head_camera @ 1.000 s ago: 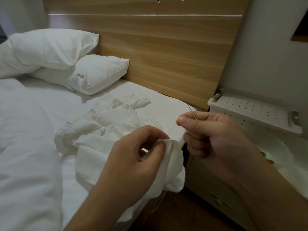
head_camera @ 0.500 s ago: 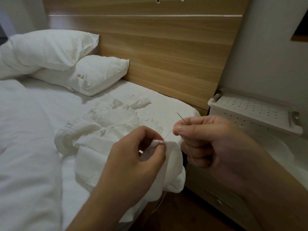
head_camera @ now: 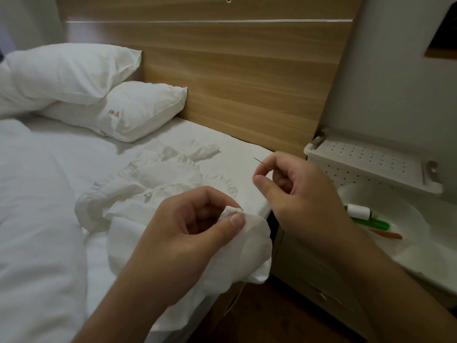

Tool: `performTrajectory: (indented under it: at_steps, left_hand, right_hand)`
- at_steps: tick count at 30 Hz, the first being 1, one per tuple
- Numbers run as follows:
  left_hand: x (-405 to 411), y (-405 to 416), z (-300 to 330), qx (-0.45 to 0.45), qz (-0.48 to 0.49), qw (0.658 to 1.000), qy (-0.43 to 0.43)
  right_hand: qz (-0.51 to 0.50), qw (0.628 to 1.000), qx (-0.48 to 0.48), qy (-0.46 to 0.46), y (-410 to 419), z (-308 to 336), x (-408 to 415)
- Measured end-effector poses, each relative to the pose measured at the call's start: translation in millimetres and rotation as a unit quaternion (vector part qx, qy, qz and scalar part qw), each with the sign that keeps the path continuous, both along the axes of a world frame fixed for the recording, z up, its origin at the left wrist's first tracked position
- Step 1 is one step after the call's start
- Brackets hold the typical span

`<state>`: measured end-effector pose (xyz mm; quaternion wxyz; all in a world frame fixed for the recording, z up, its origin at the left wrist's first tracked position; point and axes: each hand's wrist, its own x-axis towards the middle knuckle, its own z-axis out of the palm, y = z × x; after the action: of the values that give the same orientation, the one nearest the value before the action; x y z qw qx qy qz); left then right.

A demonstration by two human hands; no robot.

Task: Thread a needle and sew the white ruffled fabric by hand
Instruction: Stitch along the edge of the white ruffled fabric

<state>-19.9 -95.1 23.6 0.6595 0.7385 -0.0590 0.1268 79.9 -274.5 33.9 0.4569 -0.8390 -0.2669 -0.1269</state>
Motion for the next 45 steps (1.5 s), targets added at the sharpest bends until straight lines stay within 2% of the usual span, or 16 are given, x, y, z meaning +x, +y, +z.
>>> performTrajectory:
  at_steps: [5, 9, 13, 17, 20, 23, 27, 32, 39, 45]
  left_hand:
    - [0.4, 0.4, 1.5, -0.025, 0.007, 1.0, 0.006]
    - [0.4, 0.0, 0.8, -0.029, 0.017, 0.999, 0.013]
    - [-0.7, -1.7, 3.9, -0.044, 0.028, 0.999, 0.013]
    - [-0.3, 0.0, 3.1, -0.035, 0.04, 0.999, 0.012]
    - [-0.4, 0.4, 3.3, -0.039, 0.057, 0.998, 0.01]
    - [0.9, 1.3, 1.2, -0.026, 0.072, 0.997, -0.011]
    - [2.0, 3.1, 0.9, -0.062, 0.074, 0.995, -0.019]
    - [1.3, 2.8, 2.6, -0.072, 0.054, 0.996, -0.019]
    - [3.6, 3.6, -3.7, -0.032, 0.062, 0.997, -0.031]
    - [2.1, 2.1, -1.0, -0.043, 0.054, 0.997, -0.039]
  right_hand:
    - [0.04, 0.996, 0.046, 0.067, -3.9, -5.8, 6.3]
    - [0.08, 0.992, 0.091, 0.035, -7.4, -0.1, 4.9]
    - [0.122, 0.988, 0.084, 0.033, -8.4, -0.3, 1.7]
    - [0.157, 0.982, 0.067, 0.084, -4.4, -3.5, -4.0]
    - [0.179, 0.97, 0.101, 0.132, -0.2, -6.2, -8.1]
    - [0.188, 0.962, 0.118, 0.156, 3.4, -8.8, -9.7]
    - [0.179, 0.953, 0.146, 0.194, 7.4, -11.6, -9.2]
    - [0.165, 0.952, 0.134, 0.221, 8.1, -14.5, -6.7]
    - [0.162, 0.941, 0.165, 0.245, 8.2, -14.9, -6.7]
    - [0.183, 0.938, 0.185, 0.228, 4.1, -16.1, -5.7]
